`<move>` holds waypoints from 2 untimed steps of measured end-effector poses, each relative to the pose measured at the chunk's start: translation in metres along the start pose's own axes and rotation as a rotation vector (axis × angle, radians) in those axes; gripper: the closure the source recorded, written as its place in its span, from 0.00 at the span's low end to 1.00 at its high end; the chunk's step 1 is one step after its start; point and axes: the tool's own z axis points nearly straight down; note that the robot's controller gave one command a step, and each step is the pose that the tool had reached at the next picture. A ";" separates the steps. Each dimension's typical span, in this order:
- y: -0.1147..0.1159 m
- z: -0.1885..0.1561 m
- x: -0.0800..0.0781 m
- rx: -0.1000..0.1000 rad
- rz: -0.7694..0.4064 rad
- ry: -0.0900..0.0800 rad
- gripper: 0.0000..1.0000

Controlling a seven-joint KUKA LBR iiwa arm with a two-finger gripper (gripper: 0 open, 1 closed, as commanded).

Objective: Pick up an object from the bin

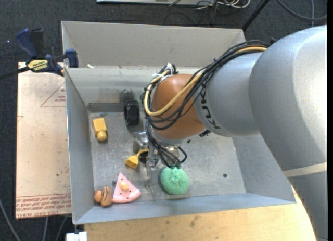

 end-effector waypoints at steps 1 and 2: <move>0.055 -0.001 0.022 0.000 -0.263 0.004 0.00; 0.019 -0.016 0.005 -0.002 -0.284 0.002 0.00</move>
Offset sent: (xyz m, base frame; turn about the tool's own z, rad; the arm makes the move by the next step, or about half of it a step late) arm 0.0160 -0.0243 0.0312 0.0441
